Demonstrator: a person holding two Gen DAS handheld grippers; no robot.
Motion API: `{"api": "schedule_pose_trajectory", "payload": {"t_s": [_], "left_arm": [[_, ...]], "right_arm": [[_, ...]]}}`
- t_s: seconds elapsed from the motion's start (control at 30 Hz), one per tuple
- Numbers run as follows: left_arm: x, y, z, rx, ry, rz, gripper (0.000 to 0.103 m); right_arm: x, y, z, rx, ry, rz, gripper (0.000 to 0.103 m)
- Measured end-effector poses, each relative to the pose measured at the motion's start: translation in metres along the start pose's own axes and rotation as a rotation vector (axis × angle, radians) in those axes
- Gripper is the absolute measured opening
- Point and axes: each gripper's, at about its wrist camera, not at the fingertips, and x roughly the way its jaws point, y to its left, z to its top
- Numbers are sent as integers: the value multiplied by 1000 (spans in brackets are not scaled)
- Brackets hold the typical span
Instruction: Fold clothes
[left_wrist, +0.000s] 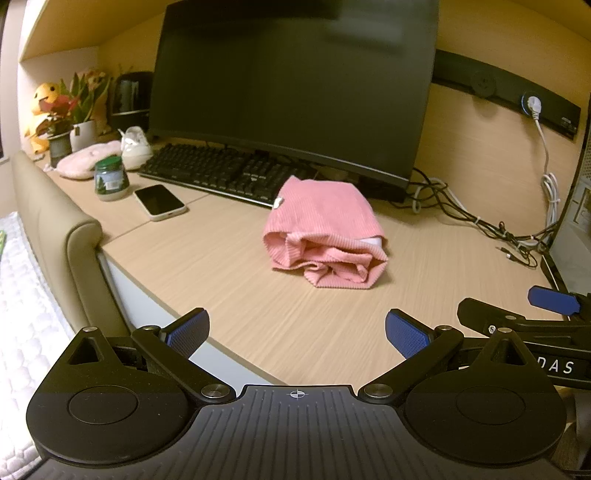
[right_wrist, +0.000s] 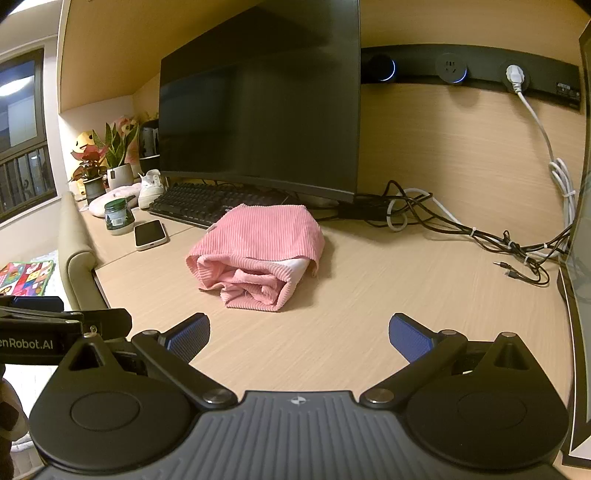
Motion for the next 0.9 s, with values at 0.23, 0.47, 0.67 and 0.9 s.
{"api": "schedule_pose_trajectory", "payload": {"t_s": [0.23, 0.47, 0.67, 0.9], "left_arm": [[1, -1, 0, -4, 0, -2, 103], [5, -3, 1, -7, 6, -4, 103], [10, -3, 2, -5, 9, -13, 103], [20, 1, 6, -15, 22, -26, 103]], "right_arm": [[1, -2, -1, 0, 3, 0, 103], [3, -3, 0, 3, 10, -2, 103], [8, -5, 1, 8, 15, -7, 103], [16, -5, 2, 15, 32, -11, 103]]}}
